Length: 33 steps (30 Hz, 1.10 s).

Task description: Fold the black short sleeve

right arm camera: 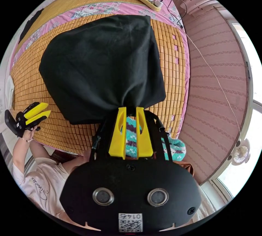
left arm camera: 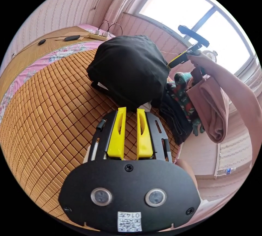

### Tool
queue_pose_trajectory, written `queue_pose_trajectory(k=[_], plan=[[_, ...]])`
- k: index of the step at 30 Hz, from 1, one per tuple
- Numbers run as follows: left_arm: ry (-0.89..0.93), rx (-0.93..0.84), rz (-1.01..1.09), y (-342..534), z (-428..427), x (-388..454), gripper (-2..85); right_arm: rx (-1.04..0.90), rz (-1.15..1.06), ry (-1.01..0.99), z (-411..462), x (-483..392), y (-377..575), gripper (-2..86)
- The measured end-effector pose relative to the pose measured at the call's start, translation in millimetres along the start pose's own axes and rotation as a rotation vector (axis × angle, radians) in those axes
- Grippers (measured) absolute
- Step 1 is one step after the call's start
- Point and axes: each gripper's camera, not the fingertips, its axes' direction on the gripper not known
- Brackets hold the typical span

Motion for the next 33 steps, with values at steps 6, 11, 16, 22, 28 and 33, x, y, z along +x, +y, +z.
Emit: queue_pose_trajectory(k=[6, 11, 16, 22, 28, 33], plan=[[-0.04, -0.057, 0.003, -15, 29, 14, 5.2, 0.012, -0.046, 0.127, 16, -20, -22, 0.5], [-0.26, -0.182, -0.089, 9, 25, -2, -0.3, 0.0, -0.038, 0.212, 57, -44, -36, 0.4], [-0.12, -0.051, -0.061, 109, -69, -28, -0.9, 0.117, -0.035, 0.378, 66, -89, -23, 4.8], [-0.154, 0.209, -0.075, 352, -233, -41, -1.0, 0.46, -0.386, 0.269, 47, -241, 16, 7.6], [-0.371, 0.396, -0.475, 595, -366, -73, -0.8, 0.548, -0.98, 0.094, 99, -495, 32, 10.2], [-0.534, 0.593, -0.717, 756, -443, -109, -0.3, 0.558, -1.29, 0.1, 150, -695, 41, 9.2]])
